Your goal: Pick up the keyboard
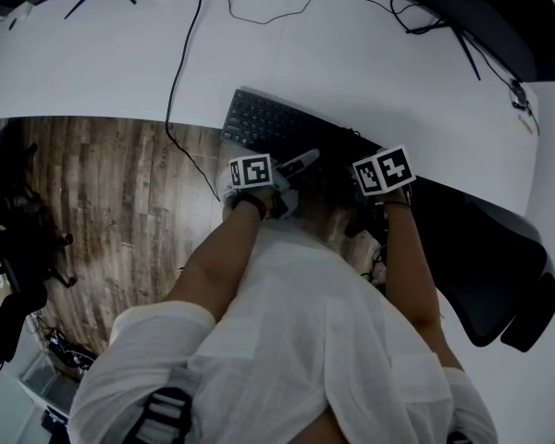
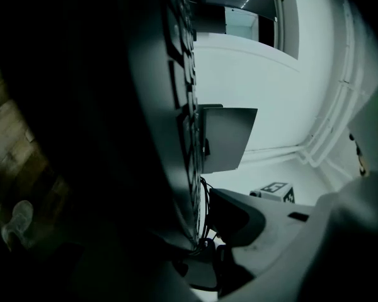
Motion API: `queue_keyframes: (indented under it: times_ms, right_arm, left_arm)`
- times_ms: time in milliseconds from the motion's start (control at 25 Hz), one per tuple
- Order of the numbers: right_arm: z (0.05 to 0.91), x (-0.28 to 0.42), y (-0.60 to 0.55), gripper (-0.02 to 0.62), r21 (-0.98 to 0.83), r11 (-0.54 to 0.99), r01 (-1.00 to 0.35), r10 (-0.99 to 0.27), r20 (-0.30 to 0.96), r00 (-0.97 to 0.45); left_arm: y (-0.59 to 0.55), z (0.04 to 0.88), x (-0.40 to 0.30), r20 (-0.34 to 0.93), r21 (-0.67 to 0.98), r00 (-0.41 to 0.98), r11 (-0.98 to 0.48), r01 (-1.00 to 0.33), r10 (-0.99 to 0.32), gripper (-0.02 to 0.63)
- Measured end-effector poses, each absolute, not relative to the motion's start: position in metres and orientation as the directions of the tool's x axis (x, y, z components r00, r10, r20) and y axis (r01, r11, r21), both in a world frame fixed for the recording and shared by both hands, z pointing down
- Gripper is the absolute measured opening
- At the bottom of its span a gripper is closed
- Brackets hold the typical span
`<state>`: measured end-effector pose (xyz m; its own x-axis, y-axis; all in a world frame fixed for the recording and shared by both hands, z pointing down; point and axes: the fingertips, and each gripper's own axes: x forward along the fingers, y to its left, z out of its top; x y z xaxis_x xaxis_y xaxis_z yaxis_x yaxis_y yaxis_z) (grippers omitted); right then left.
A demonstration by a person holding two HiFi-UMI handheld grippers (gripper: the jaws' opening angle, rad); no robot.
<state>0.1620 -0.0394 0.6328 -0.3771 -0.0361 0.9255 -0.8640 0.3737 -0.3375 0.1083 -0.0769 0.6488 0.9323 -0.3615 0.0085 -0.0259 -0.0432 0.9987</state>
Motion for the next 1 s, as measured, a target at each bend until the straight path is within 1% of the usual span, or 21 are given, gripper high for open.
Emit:
queue_keyframes:
  times_ms: [120,320,600,640,680,720,800,1000]
  right_arm:
    - [0.632,0.162,-0.035,0.032,-0.357,0.364,-0.86,-0.031,0.918,-0.394]
    - [0.628,0.161,-0.032,0.049,-0.35,0.392,-0.851,-0.035,0.918,-0.394]
    - [0.611,0.166,-0.031,0.067,-0.296,0.425,-0.855,-0.09,0.926,-0.366]
    - [0.609,0.167,-0.032,0.08,-0.284,0.432,-0.856,-0.099,0.929,-0.358]
    - [0.605,0.169,-0.033,0.114,-0.27,0.439,-0.857,-0.111,0.93,-0.35]
    - [0.6,0.17,-0.035,0.133,-0.257,0.443,-0.859,-0.128,0.93,-0.345]
    - [0.585,0.173,-0.042,0.138,-0.24,0.443,-0.864,-0.182,0.92,-0.349]
    - [0.536,0.182,-0.069,0.121,-0.197,0.421,-0.885,-0.381,0.847,-0.37]
  left_arm:
    - [-0.078,0.648,0.108,-0.022,0.999,0.919,0.015,0.03,-0.393,0.09]
    - [-0.073,0.646,0.106,0.013,0.999,0.931,-0.038,-0.029,-0.365,0.071]
    - [-0.073,0.623,0.108,-0.02,0.998,0.919,-0.055,-0.002,-0.394,0.063]
    - [-0.076,0.621,0.108,-0.02,0.997,0.918,-0.077,-0.012,-0.397,0.063]
    - [-0.08,0.619,0.108,-0.016,0.994,0.917,-0.102,-0.027,-0.4,0.063]
    - [-0.084,0.616,0.108,-0.012,0.992,0.914,-0.119,-0.039,-0.405,0.063]
    - [-0.092,0.609,0.107,-0.01,0.989,0.91,-0.139,-0.052,-0.415,0.063]
    - [-0.115,0.58,0.103,-0.038,0.983,0.889,-0.177,-0.049,-0.455,0.061]
